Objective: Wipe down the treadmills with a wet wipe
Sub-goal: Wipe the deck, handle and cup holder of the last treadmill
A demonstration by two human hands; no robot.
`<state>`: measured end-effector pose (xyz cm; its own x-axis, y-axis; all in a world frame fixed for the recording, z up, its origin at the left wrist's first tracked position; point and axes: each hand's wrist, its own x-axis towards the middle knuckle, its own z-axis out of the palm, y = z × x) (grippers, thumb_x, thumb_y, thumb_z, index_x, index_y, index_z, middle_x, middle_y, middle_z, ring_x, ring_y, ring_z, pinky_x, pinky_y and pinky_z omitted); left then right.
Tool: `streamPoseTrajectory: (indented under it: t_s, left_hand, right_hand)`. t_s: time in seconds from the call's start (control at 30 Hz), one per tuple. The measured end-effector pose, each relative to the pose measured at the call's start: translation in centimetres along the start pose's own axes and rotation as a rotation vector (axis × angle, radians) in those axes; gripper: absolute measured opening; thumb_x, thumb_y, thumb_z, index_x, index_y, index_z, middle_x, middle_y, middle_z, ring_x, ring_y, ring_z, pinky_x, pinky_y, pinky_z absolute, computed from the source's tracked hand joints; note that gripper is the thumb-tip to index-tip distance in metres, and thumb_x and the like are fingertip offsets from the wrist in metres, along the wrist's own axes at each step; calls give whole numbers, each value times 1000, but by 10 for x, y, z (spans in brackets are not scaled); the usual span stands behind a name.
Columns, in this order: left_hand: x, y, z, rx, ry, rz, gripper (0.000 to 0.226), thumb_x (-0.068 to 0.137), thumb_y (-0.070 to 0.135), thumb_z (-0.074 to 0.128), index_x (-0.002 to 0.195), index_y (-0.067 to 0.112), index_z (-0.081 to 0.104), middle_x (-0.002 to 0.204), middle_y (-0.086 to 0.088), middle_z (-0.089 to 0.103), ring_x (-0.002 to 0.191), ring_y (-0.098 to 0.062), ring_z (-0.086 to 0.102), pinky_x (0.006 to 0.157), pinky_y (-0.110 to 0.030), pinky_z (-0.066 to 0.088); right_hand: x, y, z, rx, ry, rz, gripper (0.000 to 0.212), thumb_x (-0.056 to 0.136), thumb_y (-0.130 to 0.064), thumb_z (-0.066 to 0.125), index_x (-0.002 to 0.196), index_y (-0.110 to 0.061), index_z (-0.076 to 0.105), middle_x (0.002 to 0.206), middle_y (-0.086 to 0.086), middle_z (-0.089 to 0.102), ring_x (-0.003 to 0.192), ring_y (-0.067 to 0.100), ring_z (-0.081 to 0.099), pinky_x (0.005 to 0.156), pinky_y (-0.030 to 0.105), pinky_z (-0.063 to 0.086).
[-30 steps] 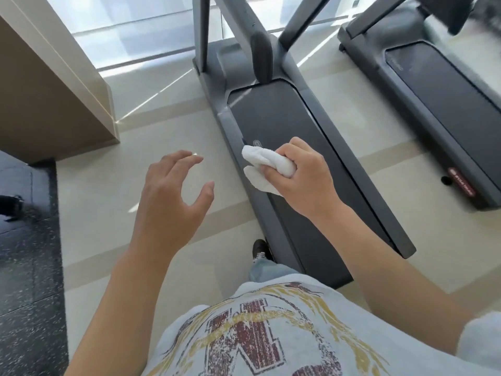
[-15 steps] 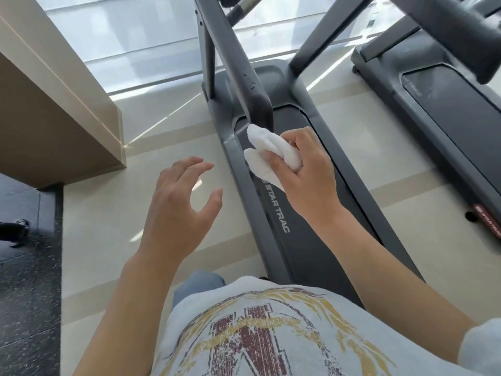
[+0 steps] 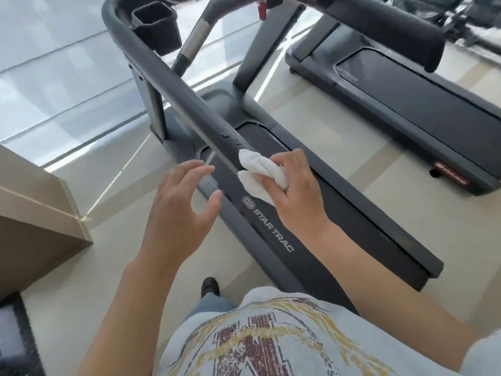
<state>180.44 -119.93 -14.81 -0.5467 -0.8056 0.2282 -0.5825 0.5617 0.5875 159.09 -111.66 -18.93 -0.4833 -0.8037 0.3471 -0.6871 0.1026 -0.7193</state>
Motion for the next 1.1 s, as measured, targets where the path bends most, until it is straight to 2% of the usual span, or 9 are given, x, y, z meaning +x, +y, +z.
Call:
streamPoseTrajectory:
  t_s: [0.17,0.33,0.47,0.53,0.6,0.67,0.8,0.97,1.1]
  left_hand:
    - [56,-48,-20,-61,-69,101,40,97,23,71,137,19,66,143,7,58,136,-16,49,108,0,22]
    - [91,-89,-35,-116,-158,169,40,98,23,71,137,19,66,143,7,58,137,-16,50,112,-7,24]
    - [105,-112,-36,-166,-211,200,39,99,22,71,137,19,65,142,6,59,136,-19,50,113,-9,23]
    - [109,-118,-32,-202,-222,202,39,98,27,67,137,20,65,143,8,58,135,-16,49,115,-16,28]
    - [113,-119,-28,-243,-226,207,41,97,30,64,136,20,66,142,9,58,135,-14,49,115,-25,34]
    - [116,-119,-24,-268,-218,215,40,97,29,63,136,19,66,142,8,59,135,-13,49,116,-26,34]
    - [123,-116,-16,-256,-185,220,37,99,18,68,136,17,66,140,6,60,133,-17,51,114,-28,37]
    - [145,-102,-15,-171,-166,235,43,95,9,71,137,16,65,139,3,62,132,-23,54,114,-36,42]
    - [160,-90,-13,-31,-182,323,49,94,9,74,140,14,62,141,0,62,132,-25,54,114,-33,39]
  right_hand:
    - [18,-13,32,-67,97,136,23,102,-37,65,114,-18,60,109,-5,50,85,13,56,68,40,54]
    - [40,-28,53,-140,210,287,25,102,-43,64,110,-20,61,106,-4,53,83,14,57,68,35,51]
    - [48,-36,64,-245,257,328,26,101,-44,62,106,-18,62,102,-3,55,79,13,55,65,30,42]
    - [55,-40,72,-313,265,329,30,100,-47,60,102,-18,62,100,-4,56,76,15,54,63,30,41]
    - [68,-44,79,-411,241,315,33,97,-49,56,97,-16,63,97,-4,58,73,19,56,59,31,43]
    - [84,-46,86,-489,195,304,36,94,-49,53,93,-15,62,94,-3,59,70,22,56,56,30,39]
    - [117,-48,99,-546,98,273,33,97,-46,58,93,-14,58,93,0,59,68,21,51,57,31,36]
    - [147,-49,108,-449,-15,276,29,101,-44,54,92,-17,50,92,-1,54,72,20,48,62,32,34]
    - [132,-41,93,-351,-48,234,31,100,-47,54,87,-21,44,85,-5,53,70,22,50,60,32,31]
